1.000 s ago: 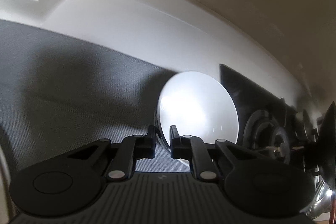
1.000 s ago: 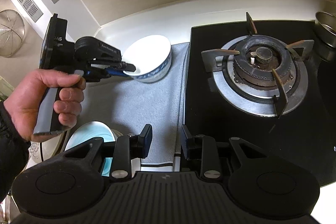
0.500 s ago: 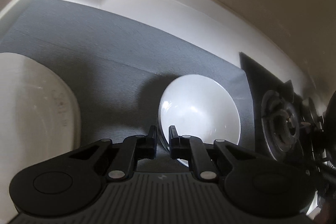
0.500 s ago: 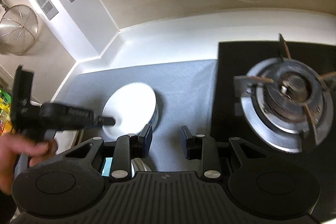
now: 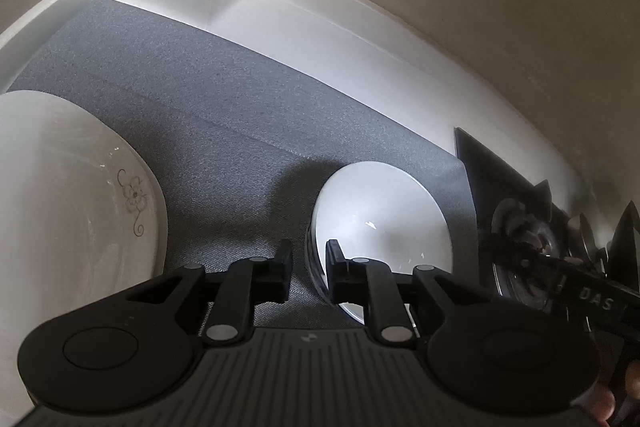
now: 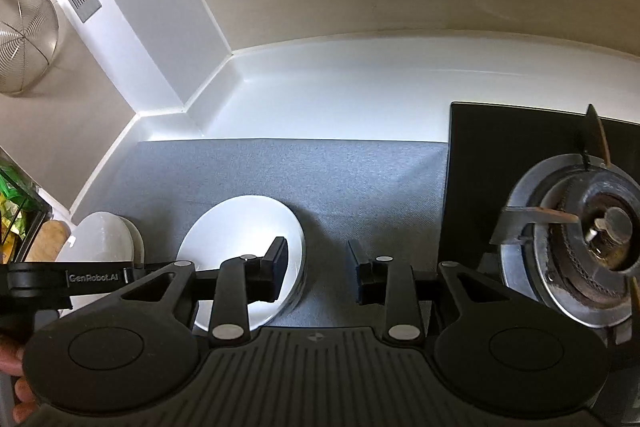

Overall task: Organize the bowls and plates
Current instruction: 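Lift the blue-patterned bowl and carry it over the cream bowl stack with left tool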

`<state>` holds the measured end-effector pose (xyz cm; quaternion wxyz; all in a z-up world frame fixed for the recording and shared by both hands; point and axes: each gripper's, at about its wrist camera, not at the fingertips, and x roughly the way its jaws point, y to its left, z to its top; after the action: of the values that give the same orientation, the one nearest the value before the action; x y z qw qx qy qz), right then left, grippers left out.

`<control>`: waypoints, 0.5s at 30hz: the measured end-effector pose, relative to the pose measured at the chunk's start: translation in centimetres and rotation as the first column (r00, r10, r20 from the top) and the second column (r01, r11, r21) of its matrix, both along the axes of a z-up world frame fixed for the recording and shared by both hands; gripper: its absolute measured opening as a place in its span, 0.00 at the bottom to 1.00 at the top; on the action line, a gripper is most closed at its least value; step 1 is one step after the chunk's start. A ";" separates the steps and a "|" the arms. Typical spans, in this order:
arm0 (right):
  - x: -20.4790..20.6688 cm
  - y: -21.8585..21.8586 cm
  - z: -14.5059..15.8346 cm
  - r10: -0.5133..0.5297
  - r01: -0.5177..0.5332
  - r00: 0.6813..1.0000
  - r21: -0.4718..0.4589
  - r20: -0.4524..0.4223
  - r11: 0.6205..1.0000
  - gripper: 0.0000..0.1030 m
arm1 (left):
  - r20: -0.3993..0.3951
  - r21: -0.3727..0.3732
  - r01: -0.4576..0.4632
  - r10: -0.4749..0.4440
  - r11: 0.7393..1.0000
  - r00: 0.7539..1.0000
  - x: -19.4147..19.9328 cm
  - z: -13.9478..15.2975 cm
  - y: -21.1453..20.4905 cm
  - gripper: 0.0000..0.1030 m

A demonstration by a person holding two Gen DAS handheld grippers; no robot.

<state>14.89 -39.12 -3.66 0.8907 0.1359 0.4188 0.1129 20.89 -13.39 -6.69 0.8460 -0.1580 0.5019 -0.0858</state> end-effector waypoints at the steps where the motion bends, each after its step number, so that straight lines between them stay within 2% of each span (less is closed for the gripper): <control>1: 0.2 0.1 -0.2 0.005 -0.005 1.000 -0.005 -0.007 1.000 0.36 | 0.001 -0.002 0.001 -0.001 1.000 1.000 0.0 0.0 -0.1 0.18; 3: 0.6 0.2 -0.3 0.011 -0.011 1.000 -0.005 -0.005 1.000 0.40 | 0.004 -0.002 0.005 -0.005 1.000 1.000 0.2 -0.2 -0.3 0.18; 8: 1.7 0.2 -1.4 0.012 -0.012 0.999 0.000 -0.039 1.000 0.40 | 0.002 0.005 -0.002 0.002 1.000 1.000 0.6 -0.4 -0.6 0.18; 15: 3.0 1.2 -2.4 0.093 -0.092 0.991 0.014 -0.092 0.996 0.40 | -0.003 0.013 -0.008 0.008 1.000 1.000 0.9 -0.6 -0.6 0.18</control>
<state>17.90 -37.87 -6.05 0.8636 0.1256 0.4649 0.1495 21.75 -13.97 -7.31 0.8467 -0.1546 0.5029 -0.0791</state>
